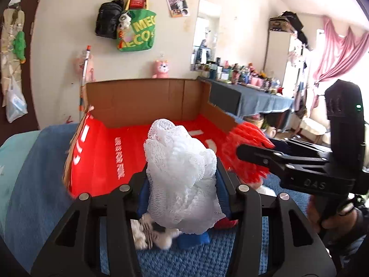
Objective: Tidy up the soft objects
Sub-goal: 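Carry both puffs into the red-lined box and lower them onto its floor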
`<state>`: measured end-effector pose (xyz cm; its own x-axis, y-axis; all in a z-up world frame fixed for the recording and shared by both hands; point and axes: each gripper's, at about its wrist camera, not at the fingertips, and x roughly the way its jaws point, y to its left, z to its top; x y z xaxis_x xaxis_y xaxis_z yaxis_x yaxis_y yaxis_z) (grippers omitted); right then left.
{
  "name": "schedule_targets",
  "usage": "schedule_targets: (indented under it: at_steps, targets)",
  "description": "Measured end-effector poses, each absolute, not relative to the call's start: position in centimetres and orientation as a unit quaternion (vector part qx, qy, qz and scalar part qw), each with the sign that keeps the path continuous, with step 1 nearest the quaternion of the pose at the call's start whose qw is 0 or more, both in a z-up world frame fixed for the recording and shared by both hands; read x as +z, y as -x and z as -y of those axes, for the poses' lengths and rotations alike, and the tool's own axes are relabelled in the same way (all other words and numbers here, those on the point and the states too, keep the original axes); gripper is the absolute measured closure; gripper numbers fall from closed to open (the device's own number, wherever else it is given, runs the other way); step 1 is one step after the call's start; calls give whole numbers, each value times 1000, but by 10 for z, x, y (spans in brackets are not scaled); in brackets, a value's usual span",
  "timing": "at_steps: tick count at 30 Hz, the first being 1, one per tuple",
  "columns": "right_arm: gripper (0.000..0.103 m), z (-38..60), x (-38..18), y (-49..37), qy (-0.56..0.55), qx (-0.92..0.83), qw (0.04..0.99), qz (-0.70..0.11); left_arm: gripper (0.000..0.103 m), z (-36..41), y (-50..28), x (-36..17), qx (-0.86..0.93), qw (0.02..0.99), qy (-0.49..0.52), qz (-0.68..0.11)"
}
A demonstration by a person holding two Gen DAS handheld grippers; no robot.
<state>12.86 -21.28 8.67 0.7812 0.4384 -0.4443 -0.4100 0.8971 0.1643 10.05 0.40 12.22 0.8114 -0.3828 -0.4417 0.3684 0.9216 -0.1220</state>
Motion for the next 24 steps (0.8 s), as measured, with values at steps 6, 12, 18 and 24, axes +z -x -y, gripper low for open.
schedule_targets:
  at_steps: [6,12,18,24]
  targets:
    - [46,204,119,-176,-24,250,940,-230,57,-10,-147,151,-225,944,-5,-240]
    - [46,195,132,-250,-25,251,931,-264,57,-8,-217,164,-245,928,-28,-279]
    - [46,187,124,-329,-30,234,914,-330,57,-1,-288,152,-241,912,-65,-326]
    - [46,177,97,-382,-52,219,893,-391,57,5,-340,126,-214,901,-87,-368]
